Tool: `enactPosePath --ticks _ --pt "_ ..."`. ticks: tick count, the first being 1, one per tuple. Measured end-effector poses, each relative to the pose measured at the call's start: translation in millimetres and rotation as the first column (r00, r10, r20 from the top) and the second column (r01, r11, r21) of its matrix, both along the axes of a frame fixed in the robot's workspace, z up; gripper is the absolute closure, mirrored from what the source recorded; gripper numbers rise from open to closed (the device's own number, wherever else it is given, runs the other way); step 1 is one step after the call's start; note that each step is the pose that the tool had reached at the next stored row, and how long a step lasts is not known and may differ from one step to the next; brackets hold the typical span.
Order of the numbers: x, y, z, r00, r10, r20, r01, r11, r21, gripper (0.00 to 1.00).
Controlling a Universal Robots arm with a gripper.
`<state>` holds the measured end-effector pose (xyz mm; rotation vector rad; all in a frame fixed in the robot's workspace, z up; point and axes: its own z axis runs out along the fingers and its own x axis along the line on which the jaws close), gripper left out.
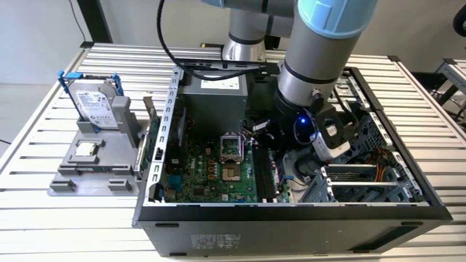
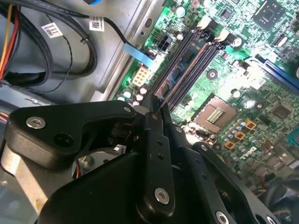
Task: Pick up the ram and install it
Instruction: 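Insert the ram into the slot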
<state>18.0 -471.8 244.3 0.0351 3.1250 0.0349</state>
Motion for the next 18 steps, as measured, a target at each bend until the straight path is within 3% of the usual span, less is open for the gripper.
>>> enactPosePath --ticks 10,18 --pt "0.0 -0.2 -17.7 1.0000 0.001 0.0000 -0.001 1.0000 0.0002 1.00" --pt "-0.2 -2.7 -20.6 0.9999 0.015 0.0000 -0.015 0.9999 0.0000 1.00"
